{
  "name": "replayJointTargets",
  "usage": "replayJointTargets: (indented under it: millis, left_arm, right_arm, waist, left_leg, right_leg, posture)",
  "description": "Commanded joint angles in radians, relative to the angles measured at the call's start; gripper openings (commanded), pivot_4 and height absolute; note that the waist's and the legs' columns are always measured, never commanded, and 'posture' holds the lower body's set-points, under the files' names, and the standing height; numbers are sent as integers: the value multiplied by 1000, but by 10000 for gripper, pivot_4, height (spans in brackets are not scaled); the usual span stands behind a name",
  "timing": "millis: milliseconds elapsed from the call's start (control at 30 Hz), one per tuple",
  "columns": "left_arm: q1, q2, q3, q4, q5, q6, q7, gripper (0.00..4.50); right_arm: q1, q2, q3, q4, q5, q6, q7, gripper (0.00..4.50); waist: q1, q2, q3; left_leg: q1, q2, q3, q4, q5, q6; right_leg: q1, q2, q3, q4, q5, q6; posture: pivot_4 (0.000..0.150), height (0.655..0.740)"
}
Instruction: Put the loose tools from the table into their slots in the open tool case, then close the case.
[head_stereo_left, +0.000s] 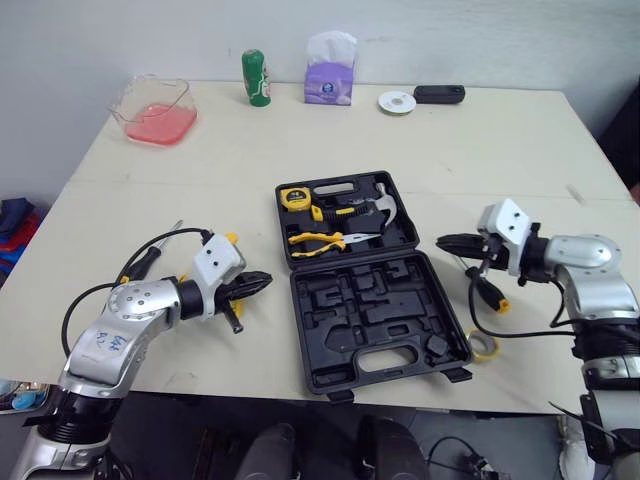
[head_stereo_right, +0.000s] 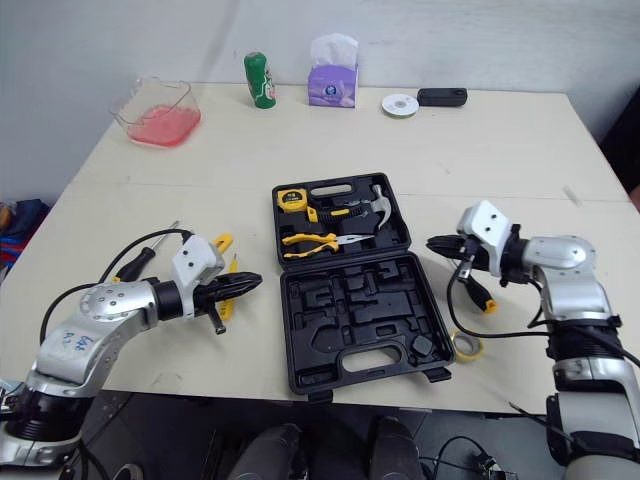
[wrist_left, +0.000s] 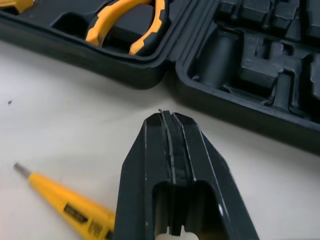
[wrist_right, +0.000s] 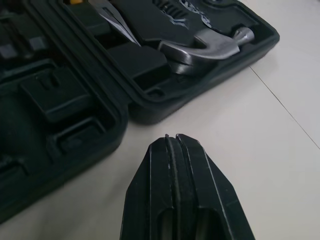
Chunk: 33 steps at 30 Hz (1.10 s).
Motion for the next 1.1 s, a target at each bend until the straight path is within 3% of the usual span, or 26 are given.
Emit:
replayJointTargets:
  millis: [33,267,733,1100]
  left_arm:
    - [-47,-24,-14,19,20,7,10,376]
    - [-95,-60,-89,60,55,74,-1,376]
    - [-153,-135,-116,136,96,65,-1,376]
    - [-234,-148,-118,230,136,-34,-42,376]
  right_arm:
    - [-35,2,21,-9,-35,10,-25,0]
    - [-63,24,78,5,-105,22,-66,0]
    - [-38,49,94,-26,-88,47,-11,0]
    - [83,33,103,-241,-30,148,71,0]
  waist:
    - [0,0,0]
    - [-1,0,0]
    - [-1,0,0]
    - [2,0,0]
  left_leg:
    - [0,0,0,0,0,0]
    - [0,0,0,0,0,0]
    - [-1,0,0,0,0,0]
    - [-1,0,0,0,0,0]
  right_leg:
    - [0,0,0,0,0,0]
    - [0,0,0,-1,0,0]
    - [0,0,0,-1,0,0]
    - [0,0,0,-1,0,0]
  posture:
    - [1500,7400]
    - [1500,7400]
    - [1500,7400]
    - [1500,7400]
